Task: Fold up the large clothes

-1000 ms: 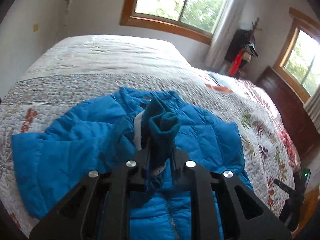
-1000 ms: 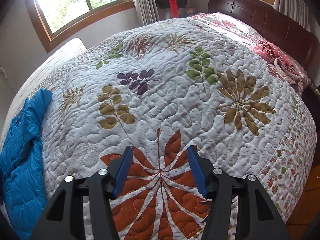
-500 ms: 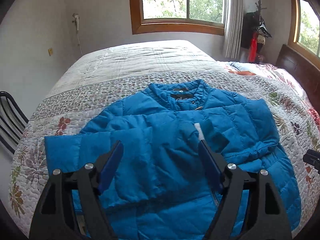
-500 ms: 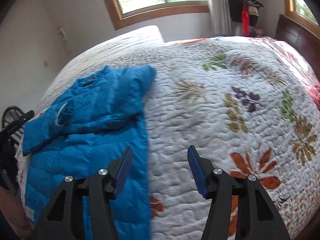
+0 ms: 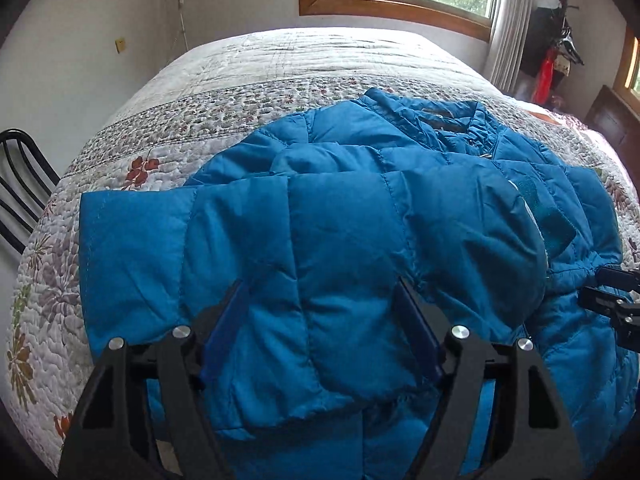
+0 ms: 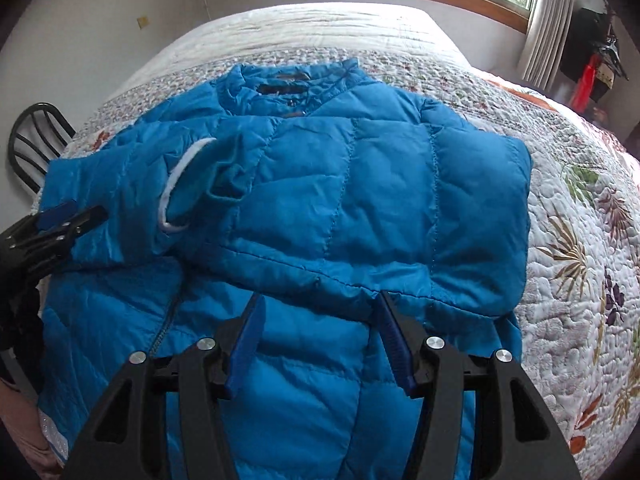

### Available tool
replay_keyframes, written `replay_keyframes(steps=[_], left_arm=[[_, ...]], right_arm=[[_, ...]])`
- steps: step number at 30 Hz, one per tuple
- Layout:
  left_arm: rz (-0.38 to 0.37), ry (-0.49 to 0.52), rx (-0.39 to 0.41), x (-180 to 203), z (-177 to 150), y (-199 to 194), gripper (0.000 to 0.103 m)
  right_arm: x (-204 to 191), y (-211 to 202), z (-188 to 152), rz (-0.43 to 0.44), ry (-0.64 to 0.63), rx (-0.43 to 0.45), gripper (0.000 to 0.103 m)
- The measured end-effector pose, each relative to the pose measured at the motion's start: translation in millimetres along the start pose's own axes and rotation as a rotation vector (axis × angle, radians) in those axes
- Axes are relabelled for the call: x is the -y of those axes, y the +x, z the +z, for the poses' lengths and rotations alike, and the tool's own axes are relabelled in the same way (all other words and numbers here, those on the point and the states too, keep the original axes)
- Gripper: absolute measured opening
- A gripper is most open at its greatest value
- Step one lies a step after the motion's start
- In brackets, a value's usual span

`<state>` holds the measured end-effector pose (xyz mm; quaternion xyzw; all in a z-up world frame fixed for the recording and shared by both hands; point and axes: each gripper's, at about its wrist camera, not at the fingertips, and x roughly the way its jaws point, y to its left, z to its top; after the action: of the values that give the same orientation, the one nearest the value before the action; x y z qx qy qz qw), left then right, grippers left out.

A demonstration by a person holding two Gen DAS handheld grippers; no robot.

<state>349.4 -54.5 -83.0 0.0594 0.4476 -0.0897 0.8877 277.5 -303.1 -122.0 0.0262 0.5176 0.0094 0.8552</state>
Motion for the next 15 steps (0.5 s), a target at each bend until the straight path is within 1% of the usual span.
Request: replay_keyframes(steps=[4, 8, 13, 15], left_arm=[[-0.003, 0.011, -0.003, 0.0, -4.5, 1.9, 0.074], [-0.009, 0.007, -0.007, -1.3, -5.6, 3.4, 0.074], [-0.035, -0.008, -0.017, -5.5, -6.0, 5.5, 0.074], [-0.05, -0.021, -0.014, -7.8, -4.8, 1.6, 0.074]], right_arm=[[2.3, 9.5, -0.3, -0.005, 0.004, -0.008, 0.057], [-0.2, 4.5, 5.3, -0.009, 0.001, -0.022, 0.058], [-9.2, -11.1, 19.3, 0.01, -0.009, 0.011, 0.058], [-15.5, -17.7, 26.8, 0.034, -0.016, 0.034, 0.058]])
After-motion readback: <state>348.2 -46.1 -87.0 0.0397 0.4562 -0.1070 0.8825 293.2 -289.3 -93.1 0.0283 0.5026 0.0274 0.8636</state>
